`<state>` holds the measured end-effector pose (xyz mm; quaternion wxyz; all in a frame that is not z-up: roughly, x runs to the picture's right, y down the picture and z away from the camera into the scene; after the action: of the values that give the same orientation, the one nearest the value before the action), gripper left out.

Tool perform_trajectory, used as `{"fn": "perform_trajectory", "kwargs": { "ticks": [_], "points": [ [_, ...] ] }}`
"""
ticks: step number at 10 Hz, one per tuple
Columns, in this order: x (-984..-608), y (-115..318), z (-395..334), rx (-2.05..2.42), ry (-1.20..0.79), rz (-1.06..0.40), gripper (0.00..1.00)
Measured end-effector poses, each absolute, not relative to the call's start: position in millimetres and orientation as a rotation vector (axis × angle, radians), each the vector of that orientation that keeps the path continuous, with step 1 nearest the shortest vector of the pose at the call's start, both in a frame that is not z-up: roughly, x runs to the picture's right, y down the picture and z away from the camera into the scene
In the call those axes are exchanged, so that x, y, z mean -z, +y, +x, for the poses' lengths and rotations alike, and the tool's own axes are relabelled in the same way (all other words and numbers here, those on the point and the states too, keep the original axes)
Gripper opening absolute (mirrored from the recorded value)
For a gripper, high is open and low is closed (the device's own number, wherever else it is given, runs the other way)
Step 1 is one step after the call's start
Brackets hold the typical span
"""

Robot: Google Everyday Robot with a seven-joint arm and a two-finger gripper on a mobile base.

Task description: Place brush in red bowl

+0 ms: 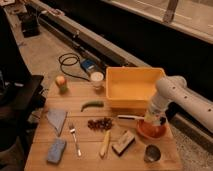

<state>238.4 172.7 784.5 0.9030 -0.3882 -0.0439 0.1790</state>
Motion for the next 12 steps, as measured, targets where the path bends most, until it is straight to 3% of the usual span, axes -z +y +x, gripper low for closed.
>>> {"fn": "perform_trajectory", "kwargs": {
  "ticks": [2,8,9,12],
  "points": [
    [-788,178,236,-0.388,-0.118,-0.833,0.12],
    [-799,192,249,-0.453,-0.17,-0.894,0.74],
    [-799,192,251,-0.458,-0.17,-0.895,0.79],
    [-797,191,260,-0.471,-0.153,-0.886,0.79]
  ]
}}
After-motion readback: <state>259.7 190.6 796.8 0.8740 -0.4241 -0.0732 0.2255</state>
